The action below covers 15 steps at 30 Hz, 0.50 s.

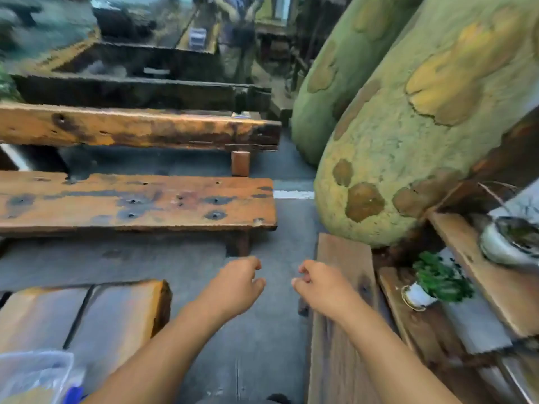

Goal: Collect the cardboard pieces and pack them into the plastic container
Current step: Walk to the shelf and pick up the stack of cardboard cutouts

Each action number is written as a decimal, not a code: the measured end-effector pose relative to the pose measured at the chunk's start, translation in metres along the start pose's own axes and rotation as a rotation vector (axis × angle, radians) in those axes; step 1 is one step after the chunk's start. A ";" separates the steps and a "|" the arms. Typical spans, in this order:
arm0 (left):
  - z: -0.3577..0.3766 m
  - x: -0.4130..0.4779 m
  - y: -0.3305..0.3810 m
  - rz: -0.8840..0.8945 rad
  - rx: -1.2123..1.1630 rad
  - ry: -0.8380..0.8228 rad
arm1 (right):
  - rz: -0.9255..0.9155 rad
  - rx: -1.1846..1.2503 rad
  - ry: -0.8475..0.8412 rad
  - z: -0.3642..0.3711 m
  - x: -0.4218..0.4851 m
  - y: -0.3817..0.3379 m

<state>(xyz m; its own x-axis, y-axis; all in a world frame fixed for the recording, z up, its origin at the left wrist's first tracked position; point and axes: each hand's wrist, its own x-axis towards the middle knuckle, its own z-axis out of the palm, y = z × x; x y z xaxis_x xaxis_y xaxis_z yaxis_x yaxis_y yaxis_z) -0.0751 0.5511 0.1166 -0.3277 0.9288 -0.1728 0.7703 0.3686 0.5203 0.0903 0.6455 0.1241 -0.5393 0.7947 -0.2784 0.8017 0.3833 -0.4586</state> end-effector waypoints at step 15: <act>0.127 0.083 0.348 0.873 0.326 -0.356 | 0.700 0.256 0.608 -0.147 -0.164 0.259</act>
<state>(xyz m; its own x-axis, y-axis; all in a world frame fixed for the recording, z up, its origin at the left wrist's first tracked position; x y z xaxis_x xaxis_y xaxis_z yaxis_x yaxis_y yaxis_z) 0.2353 0.7615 0.1767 0.5674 0.8164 -0.1076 0.7929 -0.5064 0.3389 0.4241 0.6836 0.1748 0.3235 0.9402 -0.1065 0.7717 -0.3273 -0.5453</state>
